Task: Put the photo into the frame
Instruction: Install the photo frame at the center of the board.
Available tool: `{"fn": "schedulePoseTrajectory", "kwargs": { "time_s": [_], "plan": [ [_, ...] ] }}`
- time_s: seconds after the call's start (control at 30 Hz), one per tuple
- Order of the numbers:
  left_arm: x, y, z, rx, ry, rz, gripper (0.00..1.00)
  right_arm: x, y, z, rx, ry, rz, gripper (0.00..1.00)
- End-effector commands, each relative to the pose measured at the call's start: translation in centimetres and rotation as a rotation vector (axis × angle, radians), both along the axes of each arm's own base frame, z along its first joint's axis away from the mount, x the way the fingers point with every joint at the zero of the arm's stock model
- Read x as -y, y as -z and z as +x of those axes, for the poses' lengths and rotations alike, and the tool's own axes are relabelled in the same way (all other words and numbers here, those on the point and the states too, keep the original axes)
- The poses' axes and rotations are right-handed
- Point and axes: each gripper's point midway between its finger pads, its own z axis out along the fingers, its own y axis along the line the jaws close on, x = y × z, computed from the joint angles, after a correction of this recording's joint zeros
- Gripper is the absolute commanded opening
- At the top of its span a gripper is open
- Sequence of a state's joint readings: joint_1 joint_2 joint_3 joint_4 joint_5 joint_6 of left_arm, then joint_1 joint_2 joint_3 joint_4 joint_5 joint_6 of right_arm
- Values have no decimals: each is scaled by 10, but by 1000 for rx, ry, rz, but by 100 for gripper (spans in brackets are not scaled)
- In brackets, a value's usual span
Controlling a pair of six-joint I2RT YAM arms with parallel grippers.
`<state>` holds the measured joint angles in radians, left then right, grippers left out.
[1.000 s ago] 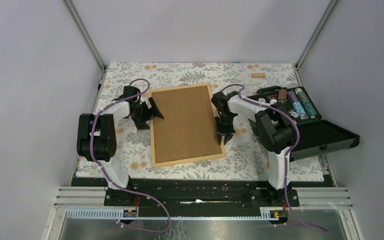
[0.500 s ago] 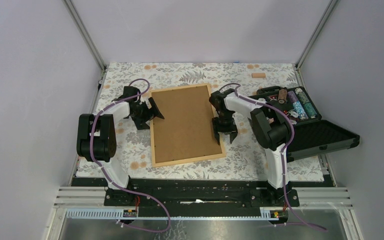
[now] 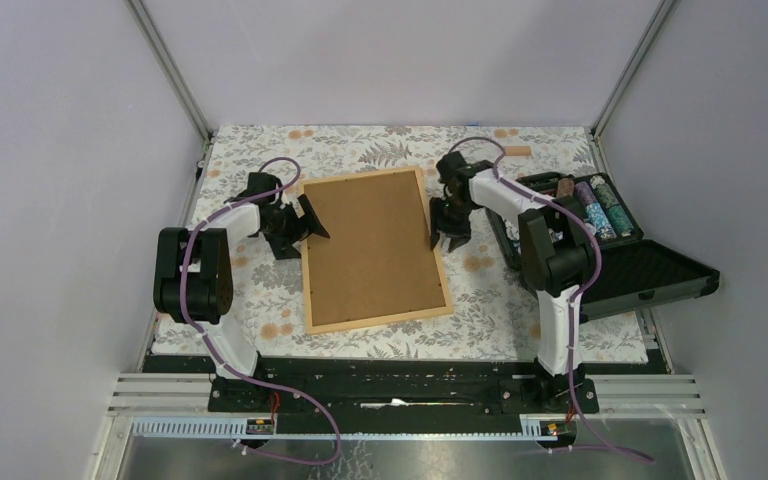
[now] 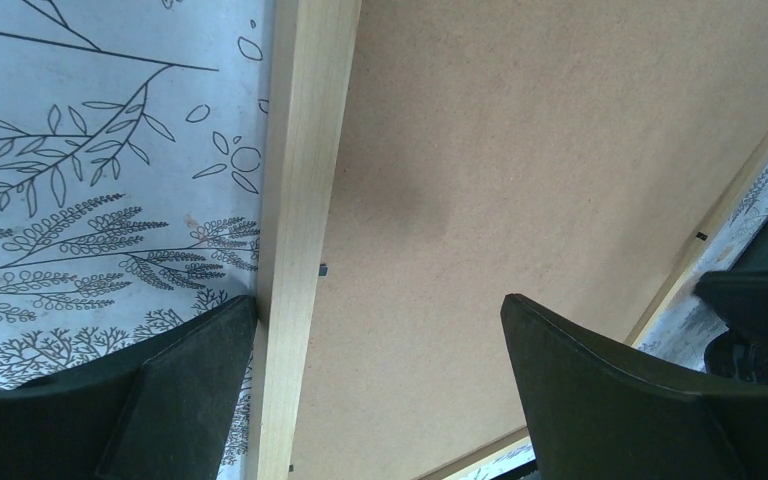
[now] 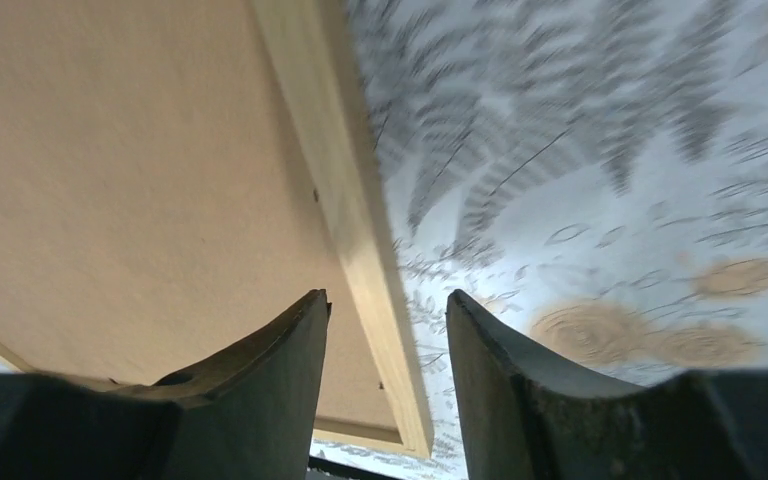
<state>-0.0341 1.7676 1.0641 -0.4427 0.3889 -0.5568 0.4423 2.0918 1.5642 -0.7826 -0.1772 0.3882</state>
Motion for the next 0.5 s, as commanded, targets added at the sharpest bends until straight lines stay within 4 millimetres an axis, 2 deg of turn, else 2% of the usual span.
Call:
{"fn": "schedulePoseTrajectory", "kwargs": {
  "time_s": [0.0,0.13,0.23,0.47],
  "plan": [
    [6,23,-21,-81,30,0,99,6,-23,46,107,36,63,53],
    [5,24,-21,-87,27,-3,99,6,-14,52,88,25,81,46],
    [5,25,-21,-89,27,-3,98,4,-4,52,64,15,87,45],
    [6,26,-21,-95,25,-12,99,2,6,52,43,10,89,45]
  ]
}}
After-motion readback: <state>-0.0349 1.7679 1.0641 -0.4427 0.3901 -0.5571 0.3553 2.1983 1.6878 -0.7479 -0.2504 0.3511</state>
